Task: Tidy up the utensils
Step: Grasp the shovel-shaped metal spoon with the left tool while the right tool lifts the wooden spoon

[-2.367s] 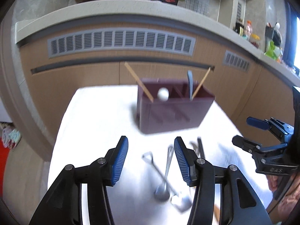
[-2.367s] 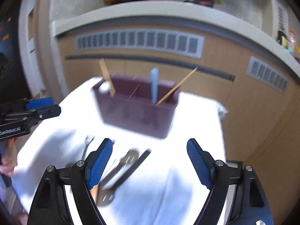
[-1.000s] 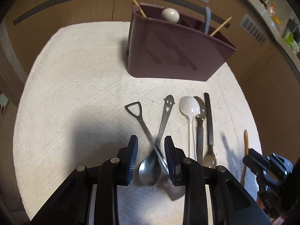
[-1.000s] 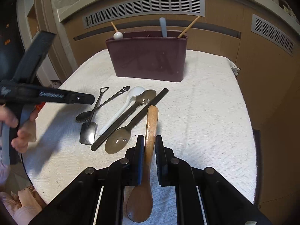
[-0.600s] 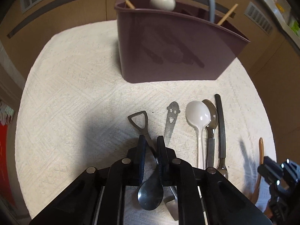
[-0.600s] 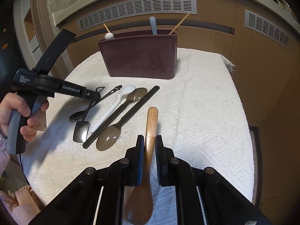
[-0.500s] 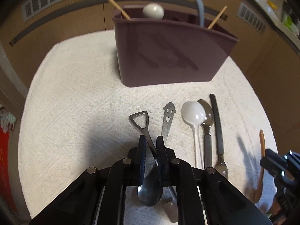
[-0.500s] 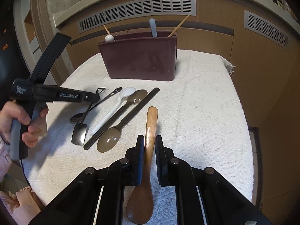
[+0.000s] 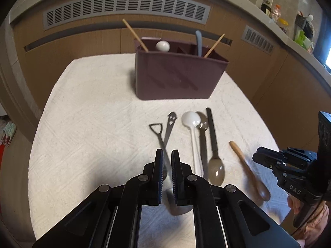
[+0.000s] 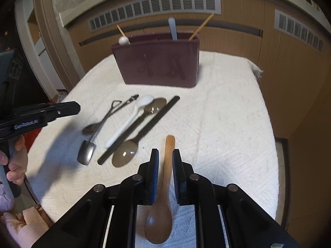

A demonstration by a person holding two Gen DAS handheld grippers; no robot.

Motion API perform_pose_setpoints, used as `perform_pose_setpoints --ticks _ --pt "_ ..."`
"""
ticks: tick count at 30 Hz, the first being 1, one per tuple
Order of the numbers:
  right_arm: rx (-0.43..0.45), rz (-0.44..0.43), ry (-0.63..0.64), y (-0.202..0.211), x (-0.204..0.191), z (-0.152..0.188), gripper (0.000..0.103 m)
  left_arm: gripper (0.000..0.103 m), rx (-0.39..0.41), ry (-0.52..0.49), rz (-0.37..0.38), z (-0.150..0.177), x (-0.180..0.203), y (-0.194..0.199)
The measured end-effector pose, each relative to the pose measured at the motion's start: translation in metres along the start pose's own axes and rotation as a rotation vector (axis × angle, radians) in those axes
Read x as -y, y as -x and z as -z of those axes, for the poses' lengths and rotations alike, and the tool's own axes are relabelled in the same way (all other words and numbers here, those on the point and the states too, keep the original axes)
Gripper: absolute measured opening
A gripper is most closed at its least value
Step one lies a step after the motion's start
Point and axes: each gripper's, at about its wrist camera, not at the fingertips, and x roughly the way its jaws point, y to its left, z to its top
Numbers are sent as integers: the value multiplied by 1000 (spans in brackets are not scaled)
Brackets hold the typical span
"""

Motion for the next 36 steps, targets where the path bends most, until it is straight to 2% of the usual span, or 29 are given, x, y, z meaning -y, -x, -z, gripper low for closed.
perform_pose_setpoints --ticks 4,6,7,8,10,14,15,17,18,19,20,22,25,29,30,33,36 --pt "-67 -2 -29 -21 2 5 15 10 -36 32 0 9 -6 -13" --pt "-83 28 -13 -29 -2 8 15 16 -64 44 1 10 -9 -20" --pt "-65 47 4 -28 -6 9 16 27 -72 48 5 11 -9 -23" --pt "-60 65 30 -27 -11 10 15 47 -73 53 8 11 -9 -25" --pt "-50 103 90 -26 -20 13 10 70 -61 60 8 10 -9 -27" --pt "-39 80 88 -26 -18 15 10 71 -45 47 18 6 -5 -25" --pt "-39 69 74 -25 -16 15 10 71 -59 39 -5 4 -3 -28" --pt "-37 51 52 -25 -13 15 10 64 -80 21 -17 0 1 -36" --pt "-34 50 52 -25 -13 15 10 58 -92 14 -8 -2 4 -41" --pt "-31 52 55 -25 -14 15 10 43 -109 8 -3 -3 7 -46" --pt "-26 56 59 -25 -15 16 10 34 -127 0 1 -4 10 -52" --pt "-19 63 67 -25 -16 17 10 27 -149 -13 -12 -6 14 -62" --pt "-16 60 67 -25 -15 18 10 25 -142 -33 -60 -11 17 -70" --pt "-13 57 65 -25 -15 19 10 10 -145 -23 -58 -18 10 -77" --pt "-12 60 66 -25 -16 19 10 10 -143 -30 -56 -17 10 -77" --pt "-13 68 75 -25 -17 20 10 6 -111 -62 -64 -10 13 -70" --pt "-5 51 59 -19 -16 18 10 6 -32 -40 -25 -1 10 -45"
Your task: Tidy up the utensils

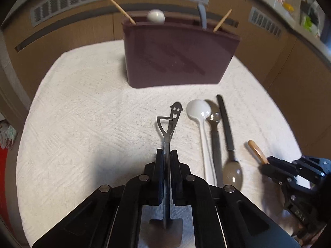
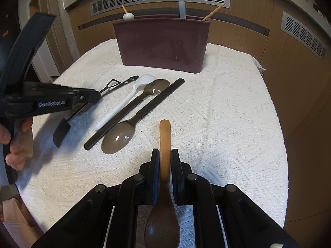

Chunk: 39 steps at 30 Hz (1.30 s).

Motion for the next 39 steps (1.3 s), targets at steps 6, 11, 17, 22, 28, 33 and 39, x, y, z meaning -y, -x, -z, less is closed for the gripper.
perform_pose_setpoints --ticks 6,11,17,22,28,33,39 --pt "86 -55 -55 34 6 -9 10 5 151 35 47 8 -4 59" --pt "139 -72 -54 53 0 -16 10 3 224 48 70 3 -5 87" --pt "166 -62 -37 64 -6 -21 10 3 266 24 71 -1 1 101" --pt "175 -51 -29 66 -6 -23 10 3 277 12 68 -3 3 105" --pt "167 -55 -26 65 -7 -23 10 3 262 2 82 -12 6 99" --pt "157 -56 -27 63 -7 -22 10 3 191 -16 102 -35 10 62" --pt "159 -35 -25 63 -4 -21 10 0 171 -31 75 -51 14 29"
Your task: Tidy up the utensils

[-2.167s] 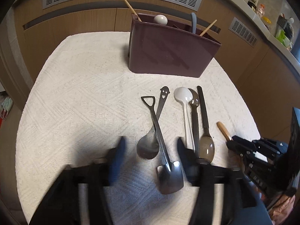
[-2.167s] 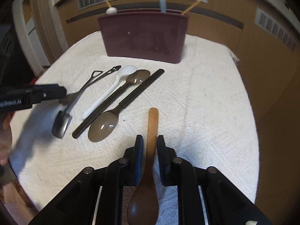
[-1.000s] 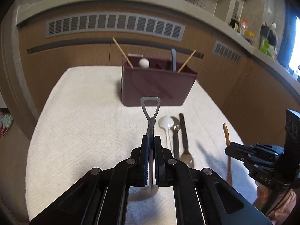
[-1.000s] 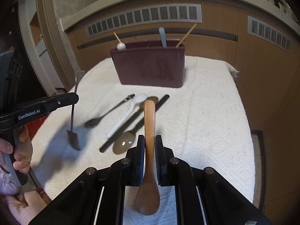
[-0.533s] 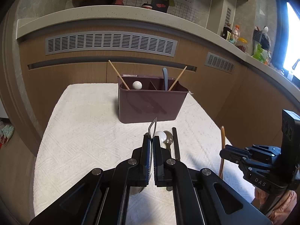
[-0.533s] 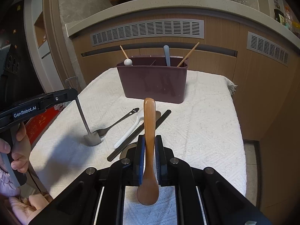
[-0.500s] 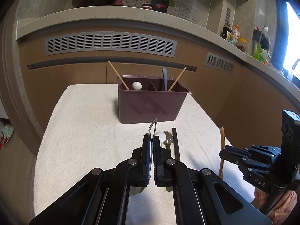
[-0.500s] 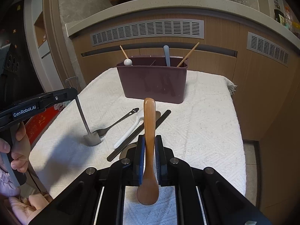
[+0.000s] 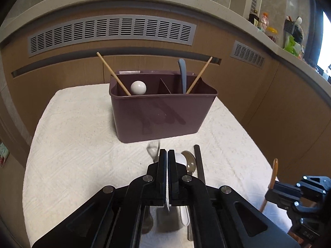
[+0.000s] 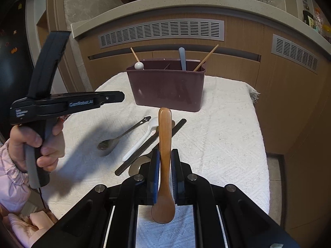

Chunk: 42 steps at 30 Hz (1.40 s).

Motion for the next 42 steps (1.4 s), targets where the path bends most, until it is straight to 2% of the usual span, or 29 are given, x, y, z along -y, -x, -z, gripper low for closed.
perform_pose_setpoints --ticks 3,7,10,13,15,16,17,19,24,26,29,32,33,34,37,42 --pt "-14 10 -11 -5 5 0 10 0 -19 5 -14 1 -4 -5" --pt "-39 3 -38 -15 14 2 10 2 -132 17 -13 12 -12 -15" --pt "-62 6 -56 -23 18 4 10 3 -220 38 32 28 -11 -25" --pt "-72 6 -61 -27 19 7 10 5 -239 34 95 44 -2 -23" --pt "-67 12 -55 -26 20 9 10 11 -214 -10 113 52 6 -17" --pt "-65 12 -55 -24 20 10 10 22 -195 -33 102 55 10 -14" --pt "-64 12 -56 -24 21 10 10 39 -180 -41 92 54 13 -13" --pt "-67 16 -62 -25 23 10 10 58 -161 -24 76 45 15 -19" --pt "-67 17 -68 -26 23 12 10 57 -233 38 92 7 13 -65" --pt "-65 22 -67 -25 24 13 10 45 -262 22 78 -1 17 -83" --pt "-63 30 -67 -25 28 13 10 44 -298 -31 19 -3 24 -105" --pt "-68 31 -70 -27 31 14 10 43 -269 -76 4 -1 28 -110" --pt "-69 31 -72 -28 32 14 10 41 -258 -87 5 0 29 -109" --pt "-71 30 -73 -29 32 13 10 32 -237 -101 17 3 30 -107" --pt "-73 27 -77 -32 33 11 10 31 -197 -138 4 10 33 -99" --pt "-64 17 -75 -30 30 8 10 31 -104 -92 42 23 27 -57"
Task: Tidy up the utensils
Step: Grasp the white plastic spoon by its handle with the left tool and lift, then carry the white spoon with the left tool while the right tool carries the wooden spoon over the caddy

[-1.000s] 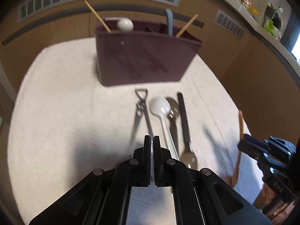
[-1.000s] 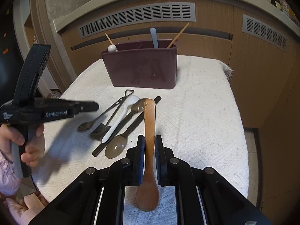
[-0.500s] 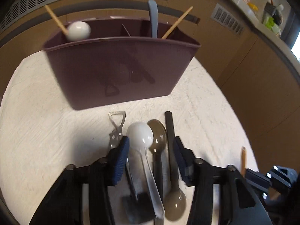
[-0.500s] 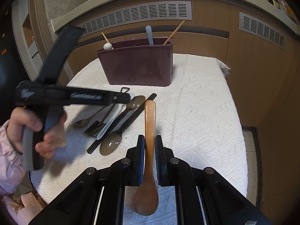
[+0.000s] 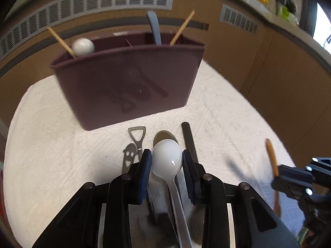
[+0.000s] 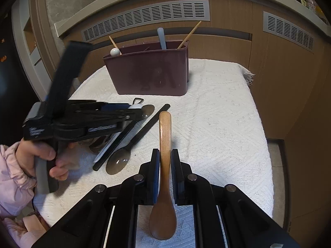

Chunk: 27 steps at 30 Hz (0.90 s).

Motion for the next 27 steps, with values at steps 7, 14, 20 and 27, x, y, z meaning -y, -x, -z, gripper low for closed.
perform_pose_setpoints --ticks 7,14,20,27 --pt "34 -27 -6 11 -6 -5 10 31 225 26 -15 9 -3 85" --pt "259 -28 49 65 -15 -77 10 32 597 -53 -92 -72 8 177" --pt "446 13 129 92 -28 -165 10 32 835 -77 -213 -136 -4 179" --pt "451 50 127 51 -26 -208 10 32 801 -20 -260 -158 -34 122"
